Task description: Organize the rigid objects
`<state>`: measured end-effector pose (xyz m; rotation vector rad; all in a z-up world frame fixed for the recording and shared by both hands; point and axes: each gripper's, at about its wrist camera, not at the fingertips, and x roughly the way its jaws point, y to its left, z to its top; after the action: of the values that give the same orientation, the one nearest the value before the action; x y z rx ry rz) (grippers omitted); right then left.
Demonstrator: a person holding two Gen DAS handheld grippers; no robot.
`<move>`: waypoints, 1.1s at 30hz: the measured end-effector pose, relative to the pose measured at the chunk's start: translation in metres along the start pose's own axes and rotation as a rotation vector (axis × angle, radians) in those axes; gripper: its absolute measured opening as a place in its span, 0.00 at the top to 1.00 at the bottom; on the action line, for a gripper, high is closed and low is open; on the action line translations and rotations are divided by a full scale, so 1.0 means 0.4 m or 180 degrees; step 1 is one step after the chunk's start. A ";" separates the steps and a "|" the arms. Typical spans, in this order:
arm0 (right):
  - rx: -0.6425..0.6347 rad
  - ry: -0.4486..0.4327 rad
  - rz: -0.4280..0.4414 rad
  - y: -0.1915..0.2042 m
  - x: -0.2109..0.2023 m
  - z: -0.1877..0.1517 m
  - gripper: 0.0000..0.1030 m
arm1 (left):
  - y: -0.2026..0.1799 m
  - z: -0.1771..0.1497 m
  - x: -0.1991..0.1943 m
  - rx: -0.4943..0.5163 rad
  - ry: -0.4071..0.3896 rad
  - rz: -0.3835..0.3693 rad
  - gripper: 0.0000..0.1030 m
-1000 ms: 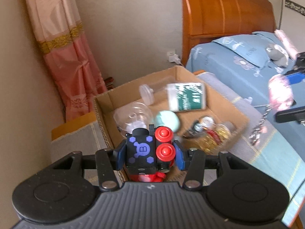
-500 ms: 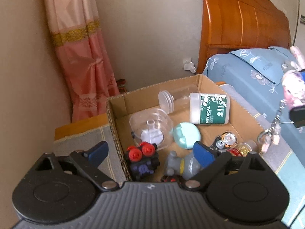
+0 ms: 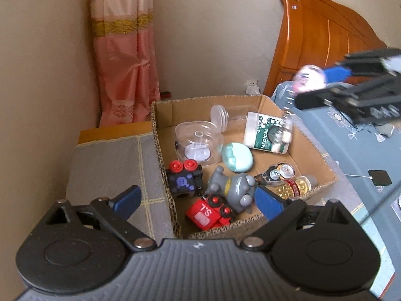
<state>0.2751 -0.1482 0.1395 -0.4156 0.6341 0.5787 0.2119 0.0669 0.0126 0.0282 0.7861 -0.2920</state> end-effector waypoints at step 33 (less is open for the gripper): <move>0.0464 0.0398 -0.0611 0.067 0.094 -0.012 0.00 | -0.032 -0.090 -0.151 0.0005 -0.0536 0.0413 0.02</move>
<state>0.2810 -0.1163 0.1064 -0.3726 0.7419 0.3234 0.1431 0.0745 0.0307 0.0553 0.6139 -0.1693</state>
